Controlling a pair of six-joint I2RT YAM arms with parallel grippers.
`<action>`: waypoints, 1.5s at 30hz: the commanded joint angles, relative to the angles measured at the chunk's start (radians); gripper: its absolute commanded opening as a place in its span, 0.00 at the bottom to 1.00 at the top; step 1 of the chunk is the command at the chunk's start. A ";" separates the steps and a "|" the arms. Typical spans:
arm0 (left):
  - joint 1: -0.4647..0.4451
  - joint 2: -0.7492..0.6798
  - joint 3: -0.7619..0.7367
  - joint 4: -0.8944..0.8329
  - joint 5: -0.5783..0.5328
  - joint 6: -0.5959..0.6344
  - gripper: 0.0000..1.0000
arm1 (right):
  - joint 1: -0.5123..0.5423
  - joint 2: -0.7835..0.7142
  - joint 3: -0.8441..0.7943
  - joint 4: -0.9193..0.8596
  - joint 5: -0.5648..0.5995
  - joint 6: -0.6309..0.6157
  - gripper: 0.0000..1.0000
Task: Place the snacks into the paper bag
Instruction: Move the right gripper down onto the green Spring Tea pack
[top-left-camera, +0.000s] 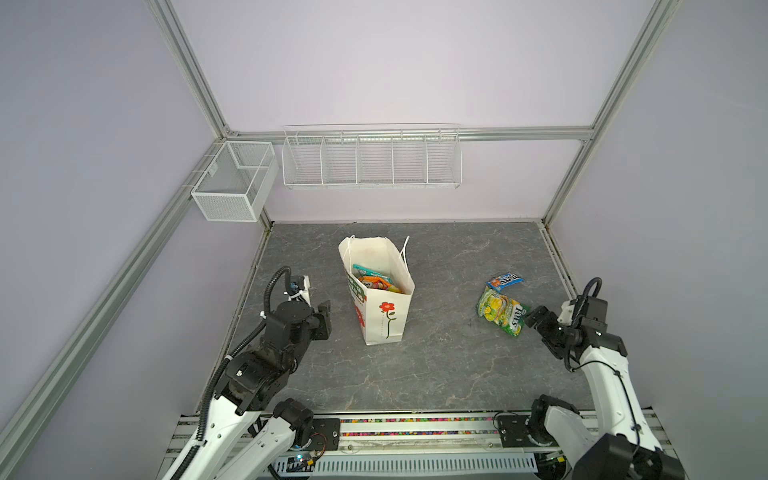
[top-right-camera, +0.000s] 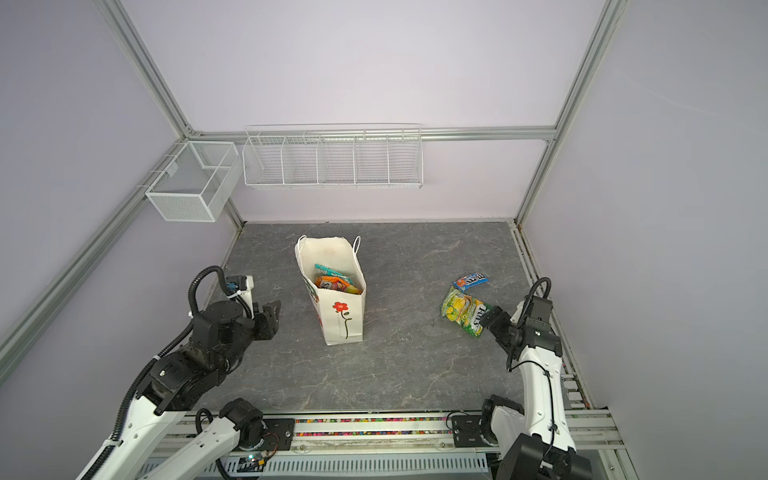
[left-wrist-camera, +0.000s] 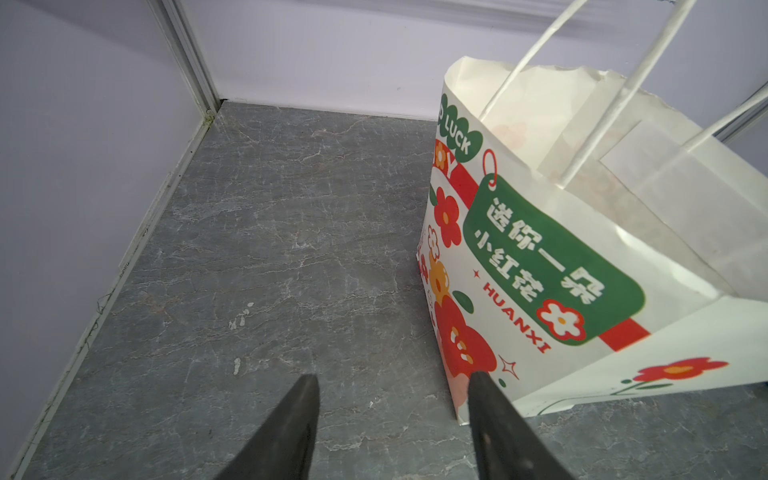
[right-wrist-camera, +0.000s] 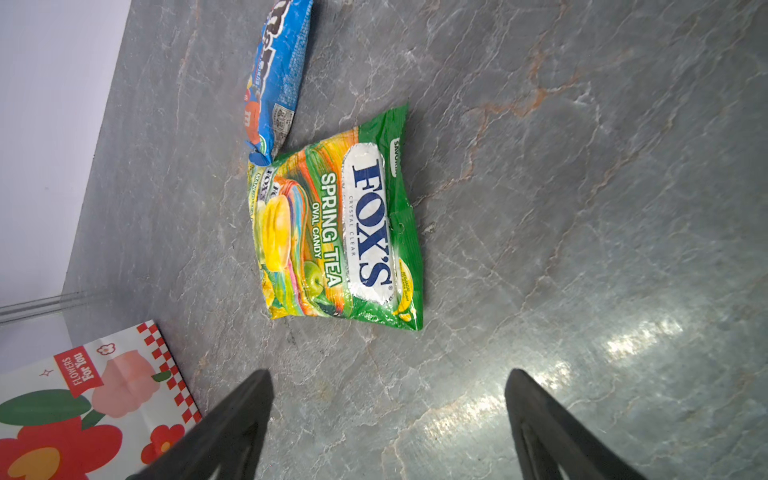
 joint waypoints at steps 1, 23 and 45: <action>0.005 -0.019 -0.013 -0.024 0.001 -0.001 0.58 | -0.005 0.005 -0.008 0.011 0.022 0.016 0.92; 0.005 -0.043 -0.032 -0.022 0.078 -0.008 0.58 | -0.004 -0.035 -0.178 0.247 -0.081 0.020 0.89; 0.005 -0.064 -0.036 -0.015 0.087 -0.005 0.58 | -0.006 0.123 -0.220 0.357 -0.219 0.018 0.89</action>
